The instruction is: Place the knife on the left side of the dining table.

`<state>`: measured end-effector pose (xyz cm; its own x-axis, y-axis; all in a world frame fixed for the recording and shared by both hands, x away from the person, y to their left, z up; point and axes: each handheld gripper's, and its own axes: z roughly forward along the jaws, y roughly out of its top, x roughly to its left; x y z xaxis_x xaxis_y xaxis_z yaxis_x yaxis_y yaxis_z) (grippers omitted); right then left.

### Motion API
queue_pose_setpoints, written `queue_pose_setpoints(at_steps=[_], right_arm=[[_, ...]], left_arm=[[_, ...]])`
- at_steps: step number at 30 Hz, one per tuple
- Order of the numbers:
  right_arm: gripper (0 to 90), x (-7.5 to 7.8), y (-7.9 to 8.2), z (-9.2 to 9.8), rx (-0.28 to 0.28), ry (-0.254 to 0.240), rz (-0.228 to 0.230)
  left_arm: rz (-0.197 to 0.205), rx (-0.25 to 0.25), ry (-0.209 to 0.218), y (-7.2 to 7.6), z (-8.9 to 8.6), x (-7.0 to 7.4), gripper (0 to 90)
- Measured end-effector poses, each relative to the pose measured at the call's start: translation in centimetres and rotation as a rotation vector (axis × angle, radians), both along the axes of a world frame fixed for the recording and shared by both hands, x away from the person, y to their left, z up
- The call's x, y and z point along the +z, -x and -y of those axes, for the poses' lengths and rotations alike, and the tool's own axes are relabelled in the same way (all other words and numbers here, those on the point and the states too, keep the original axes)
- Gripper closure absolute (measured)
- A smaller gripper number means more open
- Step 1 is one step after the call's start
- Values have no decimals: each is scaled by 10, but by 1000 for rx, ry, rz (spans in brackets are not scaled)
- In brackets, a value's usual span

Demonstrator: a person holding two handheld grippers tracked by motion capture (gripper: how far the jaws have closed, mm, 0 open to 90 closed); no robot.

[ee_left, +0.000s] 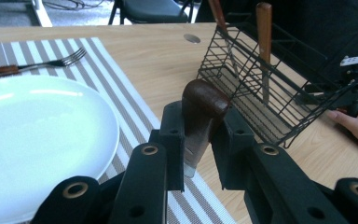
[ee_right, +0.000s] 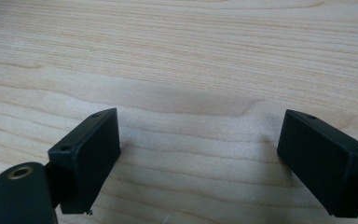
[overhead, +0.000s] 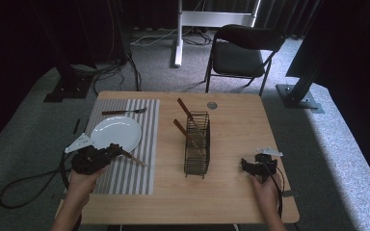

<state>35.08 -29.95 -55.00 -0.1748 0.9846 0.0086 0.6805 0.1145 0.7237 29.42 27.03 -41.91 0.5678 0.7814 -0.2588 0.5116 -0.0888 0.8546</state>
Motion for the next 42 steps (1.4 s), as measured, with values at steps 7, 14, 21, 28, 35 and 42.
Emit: queue_pose_setpoints(at_steps=[7,14,21,28,35,42], right_arm=[[123,0,0,0,-2,-2,0],[123,0,0,0,-2,-2,0],[123,0,0,0,-2,-2,0],[123,0,0,0,-2,-2,0],[123,0,0,0,-2,-2,0],[123,0,0,0,-2,-2,0]], left_arm=[[-30,16,27,1,-7,-11,754],[-67,38,82,5,-20,-19,753],[-103,59,130,9,-33,-28,780],[-135,110,142,11,-43,-38,772],[-149,187,102,11,-50,-50,686],[-168,254,80,8,-56,-63,585]])
